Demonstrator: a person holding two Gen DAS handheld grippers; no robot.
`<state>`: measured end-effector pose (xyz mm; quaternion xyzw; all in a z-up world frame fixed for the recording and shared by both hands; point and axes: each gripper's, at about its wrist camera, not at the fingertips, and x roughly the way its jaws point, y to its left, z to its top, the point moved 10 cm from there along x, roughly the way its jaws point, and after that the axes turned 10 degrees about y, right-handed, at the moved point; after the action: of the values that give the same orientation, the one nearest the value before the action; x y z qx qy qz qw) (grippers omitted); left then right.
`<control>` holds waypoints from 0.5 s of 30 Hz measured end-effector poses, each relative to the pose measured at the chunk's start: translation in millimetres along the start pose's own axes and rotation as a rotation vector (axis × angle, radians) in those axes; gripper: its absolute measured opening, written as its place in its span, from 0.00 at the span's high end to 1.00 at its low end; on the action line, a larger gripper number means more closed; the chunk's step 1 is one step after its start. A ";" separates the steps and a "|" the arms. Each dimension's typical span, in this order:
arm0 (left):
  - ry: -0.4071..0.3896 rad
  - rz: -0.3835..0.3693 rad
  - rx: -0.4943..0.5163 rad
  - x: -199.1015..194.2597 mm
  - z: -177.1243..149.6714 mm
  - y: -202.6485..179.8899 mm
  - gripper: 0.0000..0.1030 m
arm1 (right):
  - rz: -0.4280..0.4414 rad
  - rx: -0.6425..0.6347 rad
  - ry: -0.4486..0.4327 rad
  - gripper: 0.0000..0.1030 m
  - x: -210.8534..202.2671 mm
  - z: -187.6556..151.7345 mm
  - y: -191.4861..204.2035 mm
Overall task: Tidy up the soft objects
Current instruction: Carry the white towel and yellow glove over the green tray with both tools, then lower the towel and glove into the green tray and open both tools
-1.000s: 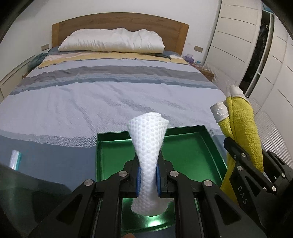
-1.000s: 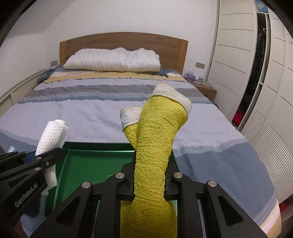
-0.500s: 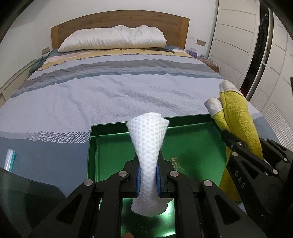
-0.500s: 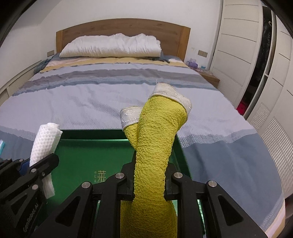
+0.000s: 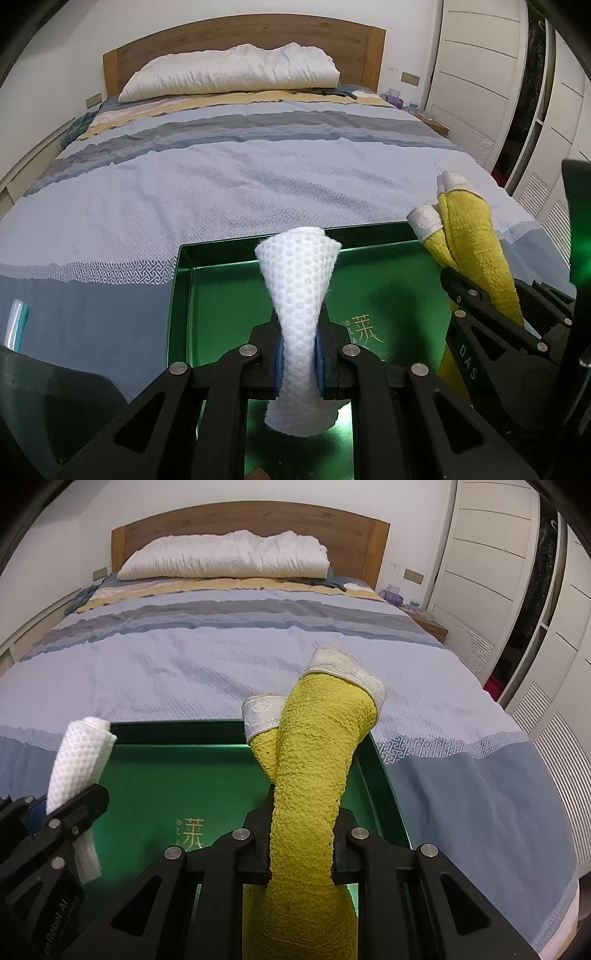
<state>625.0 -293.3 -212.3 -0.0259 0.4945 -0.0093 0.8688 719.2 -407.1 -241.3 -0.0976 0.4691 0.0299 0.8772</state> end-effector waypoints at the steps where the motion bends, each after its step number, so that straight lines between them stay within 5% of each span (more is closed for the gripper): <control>1: 0.001 0.005 0.001 1.0 -0.7 0.3 0.90 | -0.004 0.000 0.005 0.82 1.8 -0.3 0.4; 15: 0.050 0.034 -0.013 19.6 -7.0 5.8 0.87 | -0.008 -0.003 0.048 0.76 23.8 3.5 7.0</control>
<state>628.9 -288.6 -233.1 -0.0230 0.5166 0.0079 0.8559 734.4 -400.5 -260.2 -0.1016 0.4896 0.0248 0.8656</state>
